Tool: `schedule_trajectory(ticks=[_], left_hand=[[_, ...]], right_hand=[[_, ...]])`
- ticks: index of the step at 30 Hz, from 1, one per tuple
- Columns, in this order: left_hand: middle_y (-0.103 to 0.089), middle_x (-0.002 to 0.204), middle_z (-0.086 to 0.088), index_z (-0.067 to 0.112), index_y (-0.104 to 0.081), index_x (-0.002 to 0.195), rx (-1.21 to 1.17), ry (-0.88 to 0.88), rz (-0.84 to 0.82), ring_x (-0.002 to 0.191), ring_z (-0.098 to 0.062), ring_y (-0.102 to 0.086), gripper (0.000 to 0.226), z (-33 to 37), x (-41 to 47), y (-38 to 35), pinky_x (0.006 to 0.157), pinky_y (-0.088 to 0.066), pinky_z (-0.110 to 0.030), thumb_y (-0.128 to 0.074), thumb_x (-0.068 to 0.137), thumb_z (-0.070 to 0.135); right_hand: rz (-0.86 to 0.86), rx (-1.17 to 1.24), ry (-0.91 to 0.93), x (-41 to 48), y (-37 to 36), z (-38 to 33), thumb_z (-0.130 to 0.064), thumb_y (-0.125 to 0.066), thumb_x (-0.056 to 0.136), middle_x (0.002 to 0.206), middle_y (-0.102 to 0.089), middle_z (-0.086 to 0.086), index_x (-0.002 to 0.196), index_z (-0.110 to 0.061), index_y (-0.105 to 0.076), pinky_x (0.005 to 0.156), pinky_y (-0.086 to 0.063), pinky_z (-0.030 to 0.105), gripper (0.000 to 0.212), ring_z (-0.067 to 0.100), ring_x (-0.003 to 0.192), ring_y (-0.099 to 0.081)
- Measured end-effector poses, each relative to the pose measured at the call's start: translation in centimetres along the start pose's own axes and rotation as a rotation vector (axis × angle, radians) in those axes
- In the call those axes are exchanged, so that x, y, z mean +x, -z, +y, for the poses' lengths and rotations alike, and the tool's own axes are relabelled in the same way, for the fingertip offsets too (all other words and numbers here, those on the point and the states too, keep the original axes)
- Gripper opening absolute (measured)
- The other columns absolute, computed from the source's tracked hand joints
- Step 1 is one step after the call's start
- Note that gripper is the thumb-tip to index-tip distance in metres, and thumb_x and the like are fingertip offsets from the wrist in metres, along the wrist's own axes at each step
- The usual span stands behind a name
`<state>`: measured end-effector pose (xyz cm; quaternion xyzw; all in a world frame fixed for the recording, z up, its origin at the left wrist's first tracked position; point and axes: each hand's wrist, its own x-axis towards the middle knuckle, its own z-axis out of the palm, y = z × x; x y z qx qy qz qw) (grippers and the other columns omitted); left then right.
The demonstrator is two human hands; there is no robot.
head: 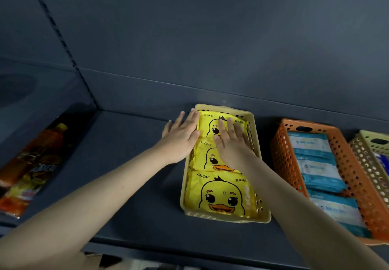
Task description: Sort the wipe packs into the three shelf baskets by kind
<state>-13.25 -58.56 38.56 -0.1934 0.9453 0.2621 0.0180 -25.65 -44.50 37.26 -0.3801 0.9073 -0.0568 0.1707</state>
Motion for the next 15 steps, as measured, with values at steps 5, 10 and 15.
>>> schedule_trajectory(ticks=[5,10,15], left_hand=[[0.018,0.159,0.013,0.028,0.014,0.151,-0.007,-0.013,0.012,0.146,-0.011,0.017,0.056,-0.2,0.0,-0.2,0.120,0.007,-0.044,-0.012,0.103,0.038],[0.020,0.158,0.014,0.029,0.013,0.151,0.012,-0.005,-0.071,0.146,-0.012,0.018,0.056,-0.2,-0.1,0.7,0.119,0.007,-0.045,-0.011,0.103,0.043],[0.001,0.161,0.013,0.028,-0.003,0.154,-0.270,0.023,0.040,0.148,-0.010,-0.002,0.060,0.4,-2.5,3.3,0.121,-0.006,-0.041,-0.023,0.101,0.049]], right_hand=[[0.019,0.005,-0.044,1.0,-0.3,0.1,-0.048,-0.009,0.101,0.156,0.031,0.003,0.150,-0.028,0.021,0.118,0.006,0.042,0.061,0.025,0.147,0.018],[-0.044,0.153,-0.054,0.2,1.9,-0.3,-0.034,-0.022,0.104,0.158,0.024,0.011,0.153,-0.018,0.004,0.119,-0.004,0.052,0.058,0.035,0.146,0.015],[0.181,0.440,-0.044,-4.9,5.7,-0.7,-0.041,-0.029,0.103,0.161,-0.012,0.005,0.154,-0.019,-0.014,0.119,-0.015,0.036,0.058,0.024,0.148,-0.012]])
